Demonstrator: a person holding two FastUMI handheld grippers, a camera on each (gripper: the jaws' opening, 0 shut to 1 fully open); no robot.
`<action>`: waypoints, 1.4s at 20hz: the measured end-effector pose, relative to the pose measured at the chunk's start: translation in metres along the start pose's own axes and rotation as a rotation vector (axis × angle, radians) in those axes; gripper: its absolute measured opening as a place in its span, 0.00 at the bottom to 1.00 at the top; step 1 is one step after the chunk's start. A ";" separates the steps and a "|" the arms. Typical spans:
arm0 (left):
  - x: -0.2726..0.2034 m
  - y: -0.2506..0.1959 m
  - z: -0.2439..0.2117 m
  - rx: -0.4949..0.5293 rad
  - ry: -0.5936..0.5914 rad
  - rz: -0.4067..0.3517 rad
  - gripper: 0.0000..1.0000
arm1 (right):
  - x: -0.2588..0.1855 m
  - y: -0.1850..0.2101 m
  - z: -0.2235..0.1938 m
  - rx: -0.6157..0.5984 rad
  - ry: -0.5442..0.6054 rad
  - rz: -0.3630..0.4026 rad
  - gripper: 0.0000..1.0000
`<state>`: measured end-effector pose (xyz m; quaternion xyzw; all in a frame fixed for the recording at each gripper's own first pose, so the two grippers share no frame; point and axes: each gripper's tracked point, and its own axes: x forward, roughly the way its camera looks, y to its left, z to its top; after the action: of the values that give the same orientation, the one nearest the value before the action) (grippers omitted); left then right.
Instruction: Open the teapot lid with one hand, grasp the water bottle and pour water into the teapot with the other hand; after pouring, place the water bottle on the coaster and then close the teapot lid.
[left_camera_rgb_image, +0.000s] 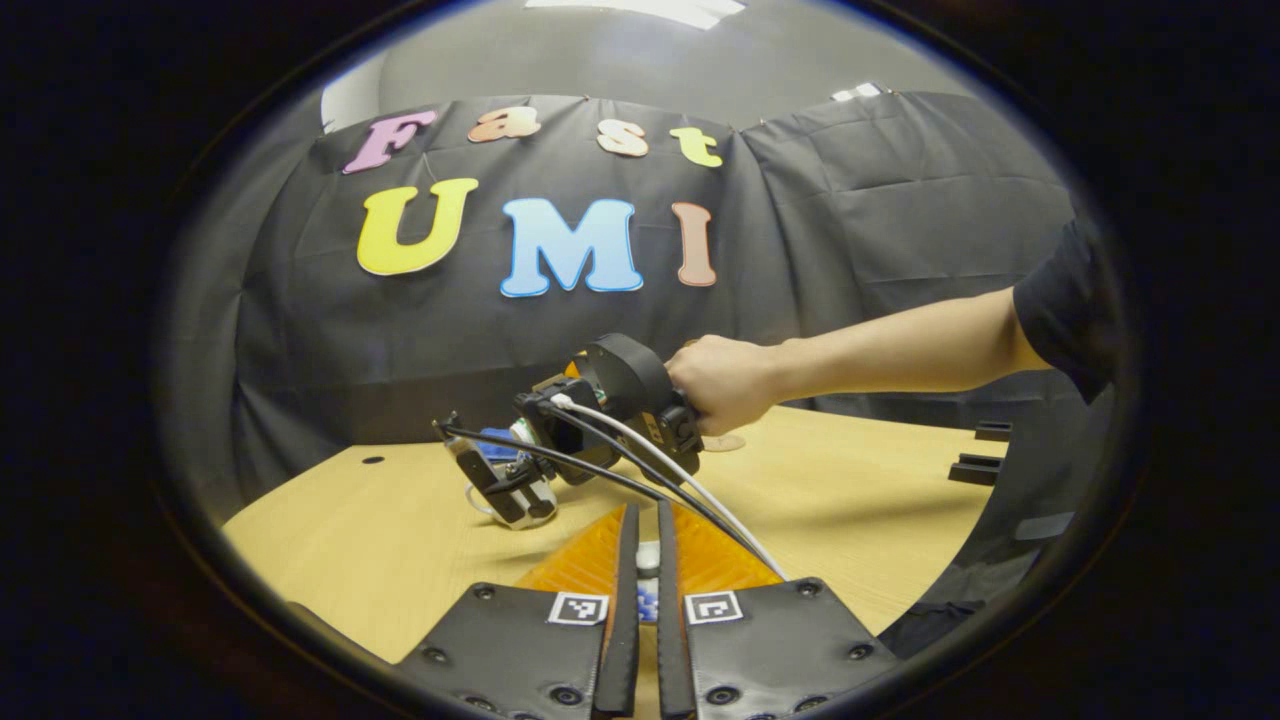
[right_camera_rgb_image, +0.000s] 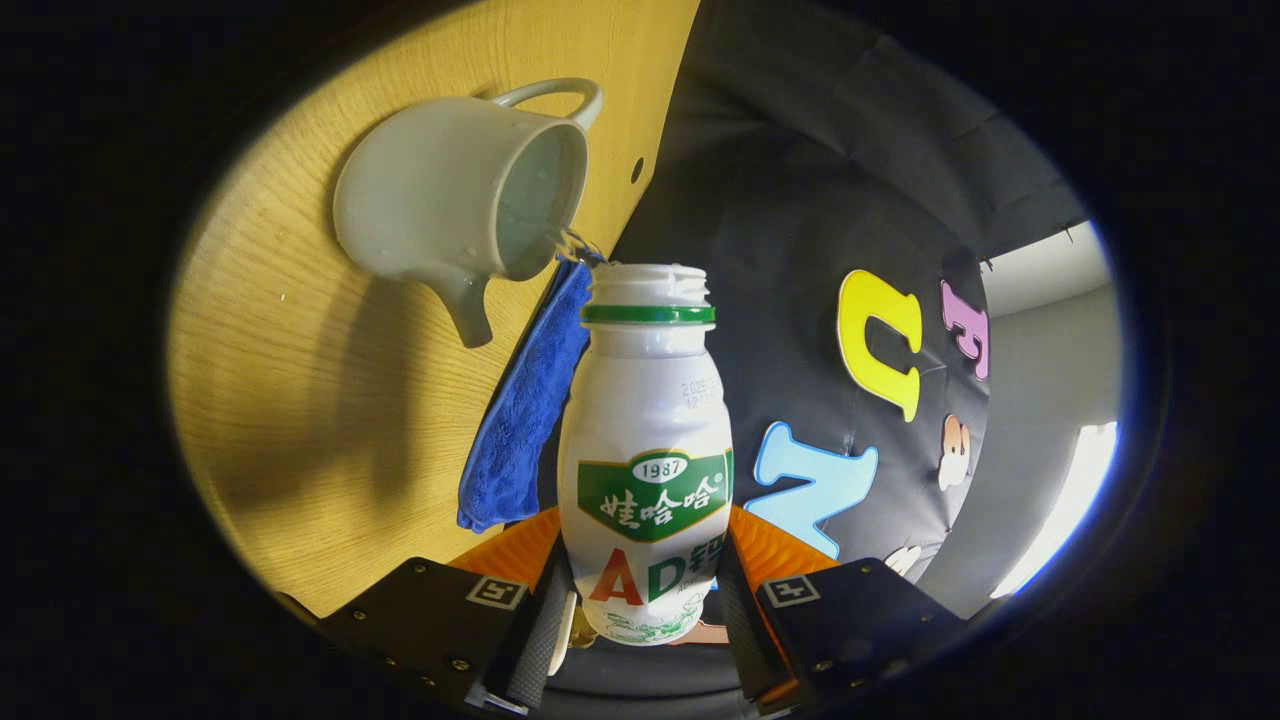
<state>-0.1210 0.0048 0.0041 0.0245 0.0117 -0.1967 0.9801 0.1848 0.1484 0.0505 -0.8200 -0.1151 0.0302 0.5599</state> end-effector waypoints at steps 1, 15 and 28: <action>0.001 0.000 0.000 0.000 0.000 -0.001 0.18 | 0.000 -0.001 0.000 -0.007 -0.001 -0.004 0.70; 0.000 -0.005 -0.002 0.014 0.010 -0.006 0.18 | 0.002 -0.020 0.001 -0.112 -0.021 -0.056 0.70; 0.001 -0.005 -0.003 0.018 0.008 -0.012 0.14 | 0.006 -0.041 0.005 -0.219 -0.055 -0.126 0.70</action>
<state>-0.1223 0.0003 0.0012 0.0338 0.0140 -0.2024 0.9786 0.1837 0.1687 0.0869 -0.8663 -0.1844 0.0046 0.4643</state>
